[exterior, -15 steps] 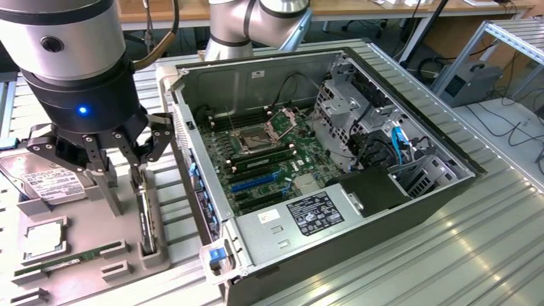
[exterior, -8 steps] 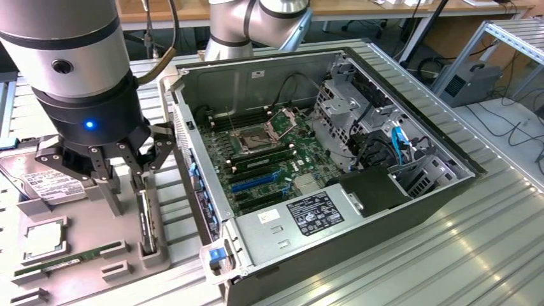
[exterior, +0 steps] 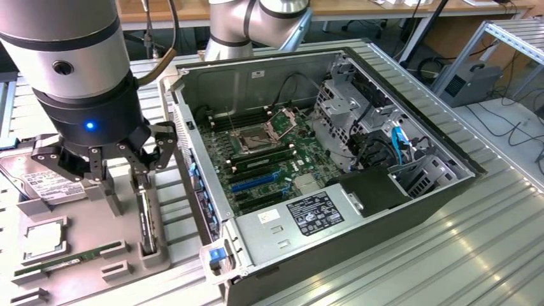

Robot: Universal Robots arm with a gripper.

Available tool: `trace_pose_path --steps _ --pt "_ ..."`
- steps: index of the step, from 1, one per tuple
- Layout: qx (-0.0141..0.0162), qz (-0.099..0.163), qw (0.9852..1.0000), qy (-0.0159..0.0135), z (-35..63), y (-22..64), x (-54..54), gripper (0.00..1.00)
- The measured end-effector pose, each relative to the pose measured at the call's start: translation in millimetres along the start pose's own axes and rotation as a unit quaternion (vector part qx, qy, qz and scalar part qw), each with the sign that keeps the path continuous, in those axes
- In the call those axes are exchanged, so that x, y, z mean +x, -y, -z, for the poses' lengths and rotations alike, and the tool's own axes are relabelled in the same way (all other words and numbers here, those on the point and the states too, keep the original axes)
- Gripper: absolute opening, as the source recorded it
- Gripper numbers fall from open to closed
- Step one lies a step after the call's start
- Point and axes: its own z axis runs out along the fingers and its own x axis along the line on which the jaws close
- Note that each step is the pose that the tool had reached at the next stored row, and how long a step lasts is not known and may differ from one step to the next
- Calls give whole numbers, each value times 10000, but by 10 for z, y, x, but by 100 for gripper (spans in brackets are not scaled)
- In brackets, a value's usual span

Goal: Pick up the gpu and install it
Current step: 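Pick up the gpu and move the gpu toward the slot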

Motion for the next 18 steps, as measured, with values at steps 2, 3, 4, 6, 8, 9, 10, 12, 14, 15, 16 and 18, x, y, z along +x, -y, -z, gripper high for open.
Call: trace_pose_path --steps 2,3,4,6,8,9,10,12,14,15,16,18 --pt "-6 0 10000 1 -13 0 0 49" --pt "-5 0 10000 0 -22 0 0 49" --pt "-4 0 10000 -1 -33 1 0 49" --pt "-4 0 10000 -1 -104 3 -1 49" --pt "-4 0 10000 -1 -163 5 -1 49" --pt "-5 0 10000 -1 -192 6 -1 49" --pt "-4 0 10000 0 -230 7 -1 49" --pt "-4 0 10000 -1 -296 10 -2 49" --pt "-5 0 10000 0 -369 12 -2 49" --pt "-4 0 10000 -1 -374 12 -2 49" --pt "-4 0 10000 -1 -374 12 -2 49" --pt "-4 0 10000 -1 -375 12 -2 49"
